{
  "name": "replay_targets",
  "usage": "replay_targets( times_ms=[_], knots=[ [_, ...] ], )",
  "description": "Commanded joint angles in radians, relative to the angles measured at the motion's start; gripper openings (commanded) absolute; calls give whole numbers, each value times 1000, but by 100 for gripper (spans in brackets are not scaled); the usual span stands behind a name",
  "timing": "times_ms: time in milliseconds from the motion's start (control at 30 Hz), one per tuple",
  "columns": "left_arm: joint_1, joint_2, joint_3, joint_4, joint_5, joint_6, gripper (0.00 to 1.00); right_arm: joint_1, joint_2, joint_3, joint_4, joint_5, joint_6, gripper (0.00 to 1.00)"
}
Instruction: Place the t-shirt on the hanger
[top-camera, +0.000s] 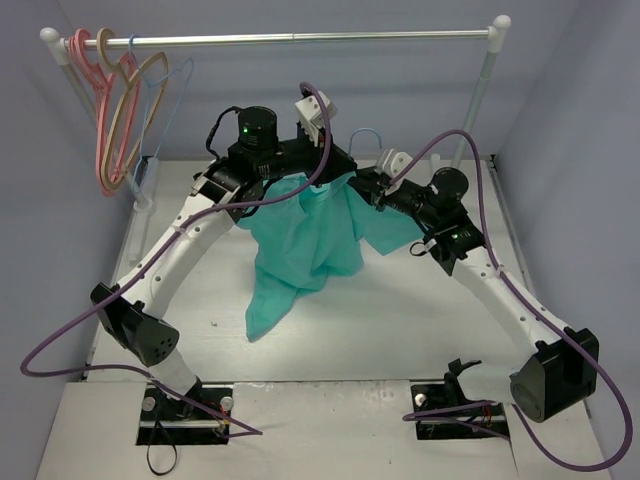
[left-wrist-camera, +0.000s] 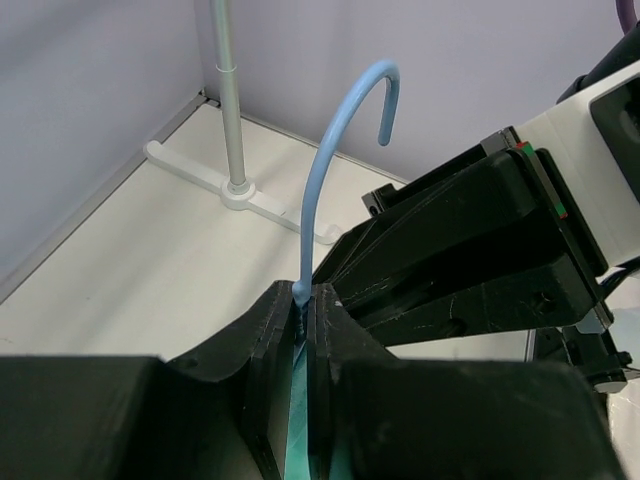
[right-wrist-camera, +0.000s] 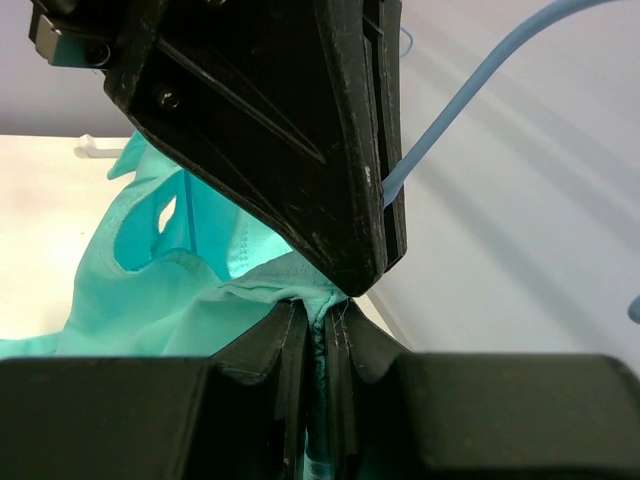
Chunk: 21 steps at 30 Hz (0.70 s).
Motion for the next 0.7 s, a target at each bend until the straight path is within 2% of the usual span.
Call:
replay_targets(
  times_ms=[0, 267, 333, 467, 667],
  knots=[
    [-3, -77, 16, 90, 3, 37, 0, -28, -20, 34, 103, -14, -9, 0],
    [-3, -109, -1, 64, -34, 81, 0, -97, -71, -5, 37, -6, -21, 3],
    [-3, -115, -7, 70, -37, 81, 0, -108, -87, -17, 26, -11, -25, 0],
    [-3, -118, -9, 81, -41, 69, 0, -111, -97, -18, 12, -24, -22, 0],
    [-3, -121, -18, 115, -32, 40, 10, -111, -106, -23, 24, -40, 1, 0]
  ],
)
